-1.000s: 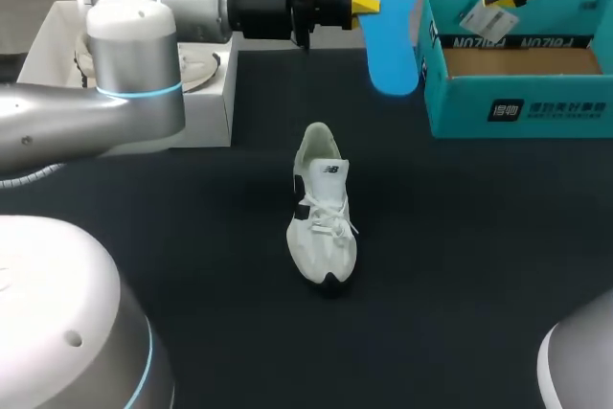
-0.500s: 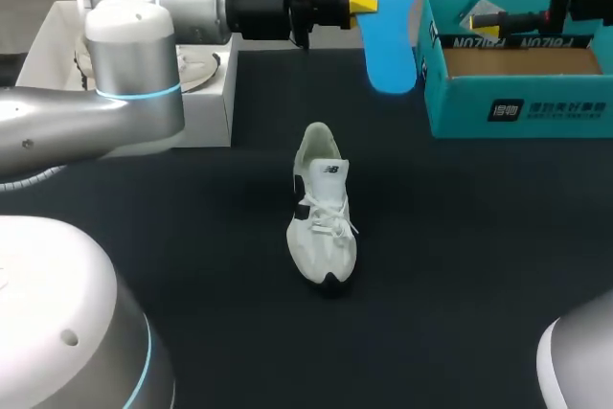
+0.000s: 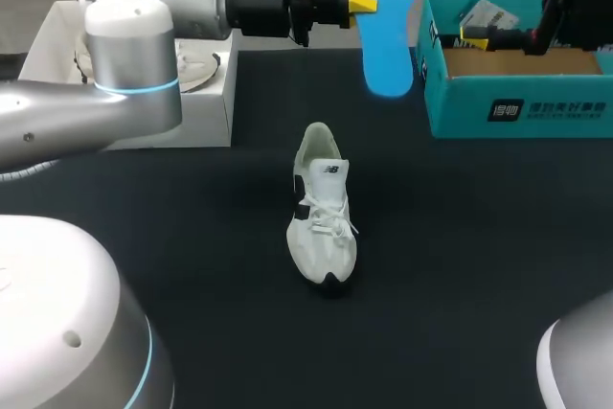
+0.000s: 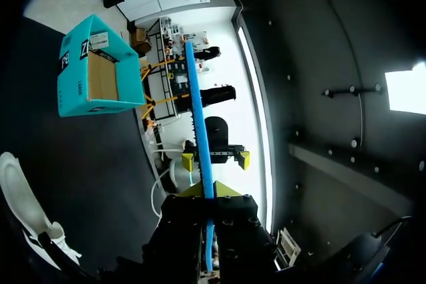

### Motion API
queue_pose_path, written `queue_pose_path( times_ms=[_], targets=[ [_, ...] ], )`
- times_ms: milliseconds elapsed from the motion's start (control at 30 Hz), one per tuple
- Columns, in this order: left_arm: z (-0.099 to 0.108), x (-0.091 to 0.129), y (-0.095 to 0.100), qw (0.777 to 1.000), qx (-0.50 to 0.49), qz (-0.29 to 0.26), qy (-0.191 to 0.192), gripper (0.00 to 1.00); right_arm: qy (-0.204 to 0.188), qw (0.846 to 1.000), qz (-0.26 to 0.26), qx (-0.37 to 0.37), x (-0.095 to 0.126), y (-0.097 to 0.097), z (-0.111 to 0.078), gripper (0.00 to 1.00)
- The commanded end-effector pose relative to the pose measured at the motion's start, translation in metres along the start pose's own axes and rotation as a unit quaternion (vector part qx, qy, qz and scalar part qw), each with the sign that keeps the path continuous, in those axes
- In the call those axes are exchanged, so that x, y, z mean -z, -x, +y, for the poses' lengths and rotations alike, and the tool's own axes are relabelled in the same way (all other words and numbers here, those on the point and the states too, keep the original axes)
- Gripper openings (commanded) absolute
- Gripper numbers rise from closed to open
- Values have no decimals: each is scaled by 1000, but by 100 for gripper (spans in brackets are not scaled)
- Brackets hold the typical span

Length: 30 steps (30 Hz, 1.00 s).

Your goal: Take the shoe out of the shoebox, open the shoe tongue, remove and reinsert the insole, then place the shoe into the shoebox

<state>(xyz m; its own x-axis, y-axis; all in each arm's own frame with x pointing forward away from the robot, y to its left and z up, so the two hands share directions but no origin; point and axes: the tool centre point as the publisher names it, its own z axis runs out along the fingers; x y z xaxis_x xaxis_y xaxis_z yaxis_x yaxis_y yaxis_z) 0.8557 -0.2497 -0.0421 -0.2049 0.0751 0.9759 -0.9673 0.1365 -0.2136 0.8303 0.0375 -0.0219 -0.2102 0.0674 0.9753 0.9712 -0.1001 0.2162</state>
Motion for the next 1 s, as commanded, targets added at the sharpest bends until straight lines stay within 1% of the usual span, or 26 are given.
queue_pose_path(
  times_ms=[33, 133, 167, 200, 233, 267, 300, 333, 367, 400, 800, 833, 867, 900, 933, 967, 1000],
  targets=[
    [-2, 2, 0, 1000, 0, -1, 4, 0, 3, 1000, -5, -4, -1, -2, 2, 100],
    [-2, 2, 0, 1000, -8, 0, 3, 0, 5, 1000, -7, -6, -1, -2, 3, 100],
    [-2, 3, 0, 1000, -24, -9, 0, 0, 5, 1000, -7, -6, -1, -2, 3, 100],
    [-3, 4, -1, 998, -59, -31, -12, 0, 5, 1000, -7, -6, -1, -2, 3, 100],
    [-5, 5, -3, 991, -112, -67, -21, 0, 5, 1000, -7, -6, -1, -2, 3, 100],
    [-7, 7, -5, 977, -187, -101, -24, 0, 5, 1000, -7, -6, -1, -2, 3, 100],
    [-8, 7, -8, 966, -228, -117, -22, 0, 5, 1000, -7, -6, -1, -2, 3, 100],
    [-8, 8, -11, 949, -288, -125, -24, 0, 5, 1000, -7, -6, -1, -2, 3, 100],
    [-9, 9, -14, 938, -319, -130, -31, 0, 5, 1000, -7, -6, -1, -2, 3, 100],
    [-11, 11, -15, 933, -332, -129, -43, 0, 5, 1000, -7, -6, -1, -2, 3, 100],
    [-11, 11, -15, 933, -332, -129, -43, 0, 5, 1000, -7, -6, -1, -2, 3, 100],
    [-14, 13, -11, 924, -356, -138, -30, 0, 5, 1000, -7, -6, -1, -2, 3, 100],
    [-14, 15, -8, 907, -401, -124, -13, 0, 5, 1000, -7, -6, -1, -2, 3, 100],
    [-17, 17, -9, 907, -412, -88, -33, 0, 5, 1000, -7, -6, -1, -2, 3, 100],
    [-19, 18, -11, 905, -417, -70, -56, 0, 5, 1000, -7, -6, -1, -2, 3, 100],
    [-21, 19, -10, 895, -437, -77, -51, 0, 5, 1000, -7, -6, -1, -2, 3, 100],
    [-21, 19, -9, 893, -444, -44, -49, 0, 5, 1000, -7, -6, -1, -2, 3, 100]
  ],
)
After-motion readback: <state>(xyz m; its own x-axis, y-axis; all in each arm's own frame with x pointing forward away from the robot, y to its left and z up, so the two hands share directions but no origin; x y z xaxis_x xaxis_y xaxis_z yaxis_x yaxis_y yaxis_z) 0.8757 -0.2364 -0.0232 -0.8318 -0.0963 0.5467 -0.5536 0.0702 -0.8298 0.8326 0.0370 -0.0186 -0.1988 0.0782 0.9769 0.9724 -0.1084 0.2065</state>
